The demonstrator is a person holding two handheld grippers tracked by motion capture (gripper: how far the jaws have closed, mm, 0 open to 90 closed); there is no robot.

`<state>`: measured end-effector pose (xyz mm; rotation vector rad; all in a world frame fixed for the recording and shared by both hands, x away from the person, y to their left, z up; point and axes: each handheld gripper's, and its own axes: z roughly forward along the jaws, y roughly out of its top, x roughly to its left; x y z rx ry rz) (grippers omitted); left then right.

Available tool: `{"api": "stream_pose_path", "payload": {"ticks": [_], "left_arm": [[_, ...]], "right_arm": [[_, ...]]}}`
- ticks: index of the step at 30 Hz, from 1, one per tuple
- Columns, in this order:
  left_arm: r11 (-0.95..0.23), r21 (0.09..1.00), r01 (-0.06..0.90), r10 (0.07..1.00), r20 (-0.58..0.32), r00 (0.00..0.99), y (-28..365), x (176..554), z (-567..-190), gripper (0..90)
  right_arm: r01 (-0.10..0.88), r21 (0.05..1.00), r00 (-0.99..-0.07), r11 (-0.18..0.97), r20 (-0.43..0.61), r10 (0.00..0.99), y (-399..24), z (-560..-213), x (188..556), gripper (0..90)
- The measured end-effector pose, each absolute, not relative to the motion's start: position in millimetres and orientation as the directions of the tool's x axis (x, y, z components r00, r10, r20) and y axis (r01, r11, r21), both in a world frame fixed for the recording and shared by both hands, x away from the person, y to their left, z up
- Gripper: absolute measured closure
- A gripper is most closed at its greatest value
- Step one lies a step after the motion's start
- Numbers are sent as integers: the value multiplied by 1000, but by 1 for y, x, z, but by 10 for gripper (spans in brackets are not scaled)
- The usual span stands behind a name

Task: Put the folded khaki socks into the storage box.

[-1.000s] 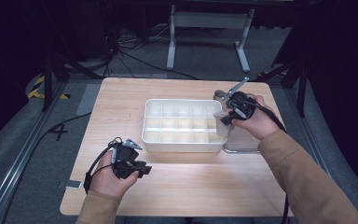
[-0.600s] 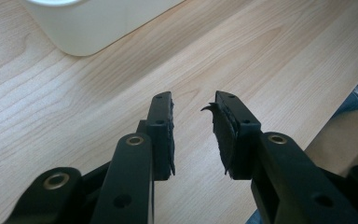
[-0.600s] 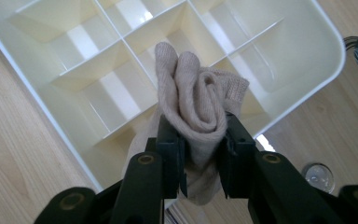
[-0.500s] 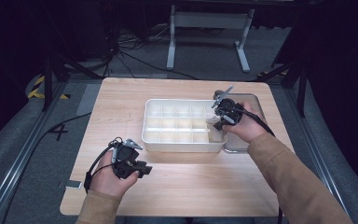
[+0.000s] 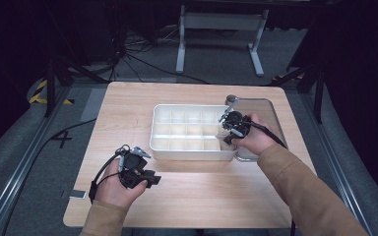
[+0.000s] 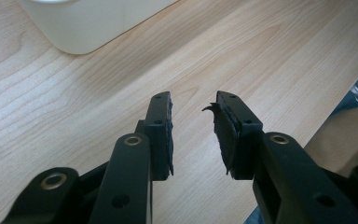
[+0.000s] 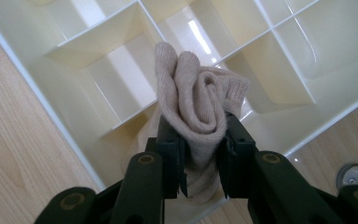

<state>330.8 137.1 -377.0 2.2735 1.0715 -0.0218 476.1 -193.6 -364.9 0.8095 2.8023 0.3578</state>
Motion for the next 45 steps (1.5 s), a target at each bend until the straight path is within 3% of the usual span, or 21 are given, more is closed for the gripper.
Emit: {"api": "stream_pose_path", "payload": {"ticks": [22,33,45], "left_arm": [[-493,517,700,686,-265,678,135,331,-379,661],[-491,515,703,686,-269,676,135,331,-378,659],[-494,516,700,684,-267,679,134,332,-379,659]], "right_arm": [[500,199,-839,843,-129,528,-187,-385,474,728],[535,187,-828,824,-74,555,-190,-399,482,717],[549,223,-822,806,-30,568,-190,-373,480,552]]}}
